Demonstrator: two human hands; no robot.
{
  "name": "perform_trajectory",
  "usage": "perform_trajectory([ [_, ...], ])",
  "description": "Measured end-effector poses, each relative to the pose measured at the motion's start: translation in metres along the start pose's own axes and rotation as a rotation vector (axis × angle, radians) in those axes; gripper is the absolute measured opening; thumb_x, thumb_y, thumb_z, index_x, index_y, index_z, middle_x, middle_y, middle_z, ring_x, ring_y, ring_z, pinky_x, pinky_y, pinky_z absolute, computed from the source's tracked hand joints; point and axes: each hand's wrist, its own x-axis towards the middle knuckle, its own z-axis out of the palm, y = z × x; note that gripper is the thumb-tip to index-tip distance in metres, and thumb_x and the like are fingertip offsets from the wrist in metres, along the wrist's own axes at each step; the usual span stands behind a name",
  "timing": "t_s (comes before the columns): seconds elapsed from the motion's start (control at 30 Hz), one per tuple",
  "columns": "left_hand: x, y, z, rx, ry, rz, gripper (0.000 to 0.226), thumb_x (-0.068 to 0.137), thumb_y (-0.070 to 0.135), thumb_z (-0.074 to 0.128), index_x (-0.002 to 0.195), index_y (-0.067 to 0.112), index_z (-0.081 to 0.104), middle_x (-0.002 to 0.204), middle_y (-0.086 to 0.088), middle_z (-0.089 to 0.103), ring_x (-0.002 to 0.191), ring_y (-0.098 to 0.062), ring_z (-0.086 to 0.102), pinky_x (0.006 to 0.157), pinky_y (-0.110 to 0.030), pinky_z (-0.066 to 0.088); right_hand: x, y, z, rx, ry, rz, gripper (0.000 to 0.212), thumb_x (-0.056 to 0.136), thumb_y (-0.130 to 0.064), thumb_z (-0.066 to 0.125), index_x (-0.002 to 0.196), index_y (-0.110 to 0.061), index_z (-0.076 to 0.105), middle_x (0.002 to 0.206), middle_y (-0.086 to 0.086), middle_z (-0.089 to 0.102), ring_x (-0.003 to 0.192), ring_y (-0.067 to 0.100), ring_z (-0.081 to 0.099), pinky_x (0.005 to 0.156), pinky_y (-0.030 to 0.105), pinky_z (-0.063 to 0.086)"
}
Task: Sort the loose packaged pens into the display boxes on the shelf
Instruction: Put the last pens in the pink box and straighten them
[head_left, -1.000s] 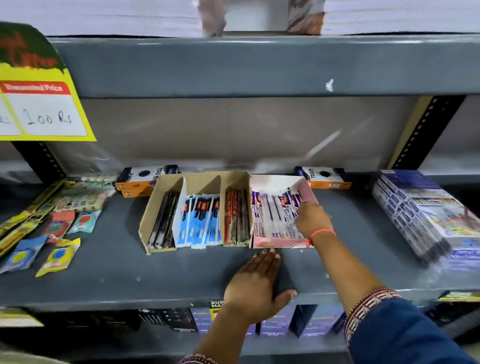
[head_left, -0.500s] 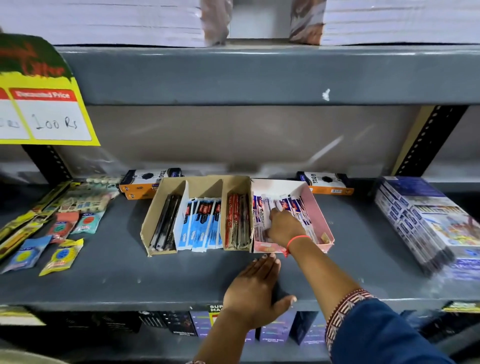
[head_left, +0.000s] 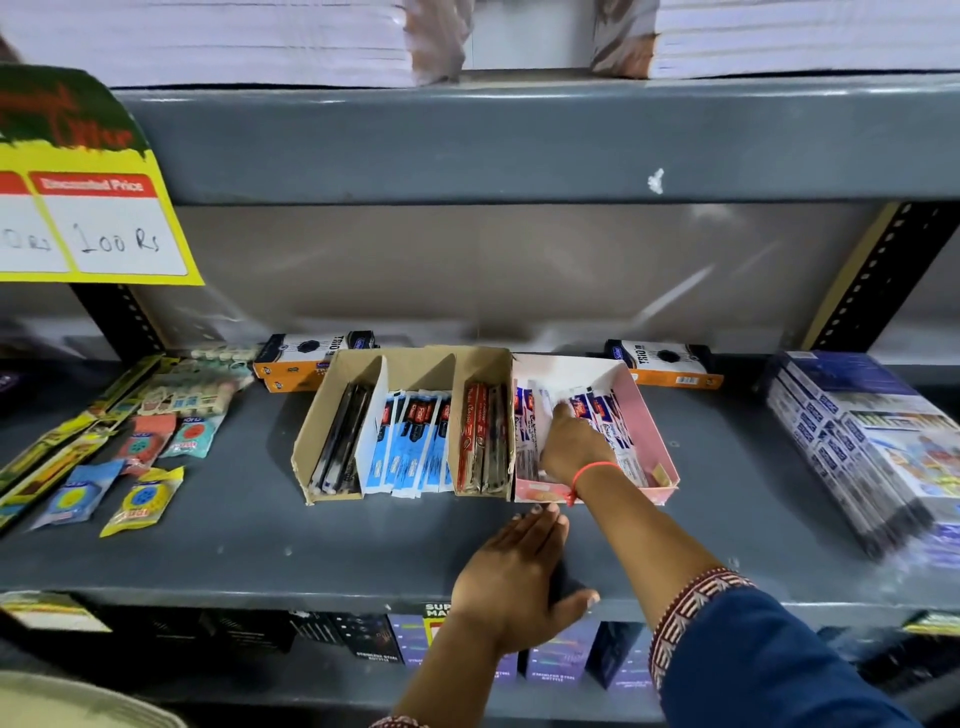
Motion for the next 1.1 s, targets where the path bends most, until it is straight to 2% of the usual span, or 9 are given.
perform_trajectory([
  [0.13,-0.001,0.0,0.001,0.036,-0.006,-0.009,0.103,0.066,0.074,-0.003,0.147,0.011,0.007,0.156,-0.005,0.003,0.142,-0.015,0.0,0.106,-0.025,-0.013,-0.003,0.002,-0.009,0.058,0.044,-0.002,0.045,0.087,0.003,0.039,0.131,0.002,0.038,0.127,0.025,0.056,0.118,0.041,0.054,0.095,0.041,0.046],
  [0.23,-0.007,-0.006,0.001,0.091,0.143,-0.034,0.101,0.074,0.074,-0.003,0.144,0.008,0.027,0.152,-0.007,0.021,0.139,-0.019,0.021,0.109,-0.029,0.003,0.0,0.004,-0.012,0.118,0.051,0.001,0.039,0.085,0.005,0.039,0.123,0.005,0.045,0.127,0.026,0.055,0.118,0.04,0.053,0.093,0.038,0.046],
  [0.33,-0.017,-0.021,0.003,0.053,0.129,-0.082,0.104,0.07,0.077,-0.009,0.146,0.012,0.02,0.154,-0.004,0.019,0.141,-0.016,0.014,0.106,-0.021,-0.006,0.005,0.008,-0.011,0.134,-0.016,0.005,0.032,0.083,0.006,0.044,0.113,0.01,0.055,0.122,0.026,0.06,0.113,0.037,0.058,0.084,0.032,0.047],
  [0.43,-0.02,-0.03,0.005,0.103,0.142,-0.091,0.089,0.077,0.071,0.001,0.147,0.018,0.016,0.154,0.0,0.018,0.141,-0.013,0.011,0.106,-0.02,-0.006,0.009,0.012,-0.008,0.083,-0.098,-0.02,0.024,0.082,0.002,0.051,0.101,0.009,0.065,0.113,0.025,0.066,0.103,0.034,0.064,0.077,0.029,0.047],
  [0.5,-0.018,-0.03,0.004,0.091,0.143,-0.09,0.085,0.078,0.068,0.003,0.147,0.019,0.016,0.154,0.001,0.018,0.141,-0.013,0.012,0.106,-0.02,-0.007,0.011,0.015,-0.01,0.072,-0.083,-0.024,0.022,0.084,-0.001,0.051,0.1,0.007,0.065,0.111,0.023,0.067,0.101,0.032,0.064,0.075,0.029,0.046],
  [0.6,-0.017,-0.029,0.005,0.067,0.147,-0.085,0.091,0.08,0.073,-0.004,0.145,0.016,0.025,0.151,-0.002,0.027,0.139,-0.018,0.022,0.107,-0.025,-0.001,0.011,0.019,-0.016,0.023,0.024,-0.031,0.03,0.085,0.003,0.042,0.111,0.007,0.057,0.118,0.024,0.062,0.109,0.036,0.06,0.085,0.036,0.049],
  [0.77,-0.019,-0.03,0.006,0.041,0.108,-0.109,0.078,0.09,0.063,0.008,0.128,0.012,0.054,0.129,-0.005,0.058,0.121,-0.02,0.051,0.101,-0.033,0.03,0.009,0.025,-0.007,-0.036,-0.002,0.006,0.029,0.088,-0.008,0.053,0.116,0.0,0.057,0.12,0.018,0.064,0.111,0.033,0.061,0.089,0.035,0.05],
  [0.87,-0.019,-0.029,0.003,0.023,0.108,-0.137,0.074,0.092,0.059,0.011,0.12,0.013,0.061,0.12,-0.003,0.064,0.113,-0.018,0.058,0.094,-0.033,0.042,0.006,0.021,-0.006,-0.008,-0.005,0.009,0.035,0.089,-0.001,0.045,0.123,0.003,0.048,0.126,0.021,0.059,0.116,0.035,0.057,0.092,0.036,0.048],
  [1.1,-0.02,-0.029,0.002,0.068,0.131,-0.131,0.073,0.092,0.058,0.01,0.12,0.014,0.061,0.12,-0.002,0.065,0.113,-0.017,0.058,0.093,-0.033,0.044,0.006,0.023,-0.007,0.105,0.032,0.054,0.031,0.086,0.003,0.04,0.115,0.004,0.051,0.118,0.023,0.061,0.111,0.038,0.058,0.092,0.037,0.047],
])
